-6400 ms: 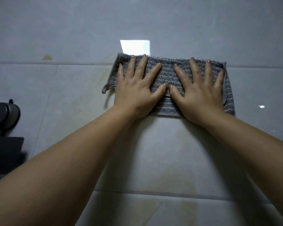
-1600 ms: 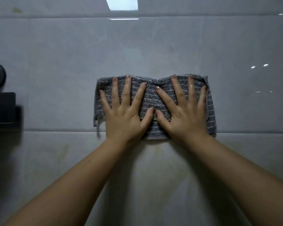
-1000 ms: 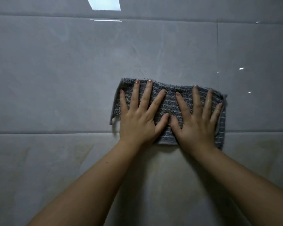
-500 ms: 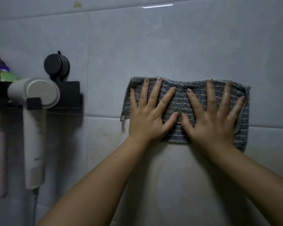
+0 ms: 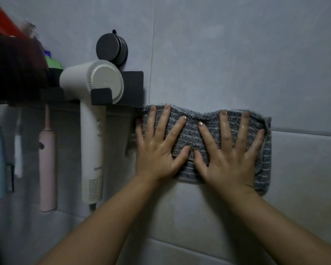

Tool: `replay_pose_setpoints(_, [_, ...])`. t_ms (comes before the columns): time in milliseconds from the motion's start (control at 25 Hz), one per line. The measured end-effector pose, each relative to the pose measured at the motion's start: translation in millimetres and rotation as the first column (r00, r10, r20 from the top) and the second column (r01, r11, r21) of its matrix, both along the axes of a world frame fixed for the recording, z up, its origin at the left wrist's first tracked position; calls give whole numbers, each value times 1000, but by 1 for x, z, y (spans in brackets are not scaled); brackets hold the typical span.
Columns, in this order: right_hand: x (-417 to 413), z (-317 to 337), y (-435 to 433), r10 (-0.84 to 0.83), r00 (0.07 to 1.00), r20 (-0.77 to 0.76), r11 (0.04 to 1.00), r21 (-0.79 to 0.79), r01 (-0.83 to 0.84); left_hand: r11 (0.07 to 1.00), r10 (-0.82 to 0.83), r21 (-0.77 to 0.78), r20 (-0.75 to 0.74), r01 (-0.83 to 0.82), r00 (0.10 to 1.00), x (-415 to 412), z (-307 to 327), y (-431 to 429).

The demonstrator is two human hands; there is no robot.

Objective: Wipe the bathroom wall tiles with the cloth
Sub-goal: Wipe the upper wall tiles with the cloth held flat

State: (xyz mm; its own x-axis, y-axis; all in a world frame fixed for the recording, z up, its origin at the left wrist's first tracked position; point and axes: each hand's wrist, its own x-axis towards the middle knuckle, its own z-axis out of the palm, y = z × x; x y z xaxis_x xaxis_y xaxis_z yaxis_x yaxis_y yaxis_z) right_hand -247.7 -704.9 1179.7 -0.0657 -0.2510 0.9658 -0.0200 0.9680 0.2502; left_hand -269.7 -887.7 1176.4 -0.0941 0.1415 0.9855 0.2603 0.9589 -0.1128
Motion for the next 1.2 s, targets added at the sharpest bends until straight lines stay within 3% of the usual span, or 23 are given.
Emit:
replay_pose_setpoints(200, [0, -68, -15, 23, 999, 46, 995, 97, -27, 998, 43, -40, 35, -42, 998, -1, -69, -19])
replay_pose_setpoints(280, [-1, -60, -23, 19, 999, 42, 994, 109, -24, 999, 31, -38, 25, -31, 999, -3, -55, -28])
replay_pose_setpoints(480, [-7, -22, -66, 46, 997, 55, 999, 10, -47, 987, 10, 162, 90, -24, 996, -4, -33, -54])
replay_pose_setpoints(680, [-7, -82, -53, 87, 993, 77, 980, 172, -99, 995, 33, 96, 104, -43, 994, -3, -87, -50])
replay_pose_setpoints(840, [-2, -96, -22, 83, 993, 87, 973, 209, -99, 991, 37, 122, 112, -50, 993, 3, -116, -17])
replay_pose_setpoints(1040, [3, -60, 10, 88, 996, 4, 984, 152, -88, 998, 3, 68, 48, -6, 999, 7, -74, 11])
replay_pose_setpoints(1200, [0, -20, 5, 38, 999, -5, 999, 37, -38, 994, -11, 109, 21, 9, 1000, 5, -30, 16])
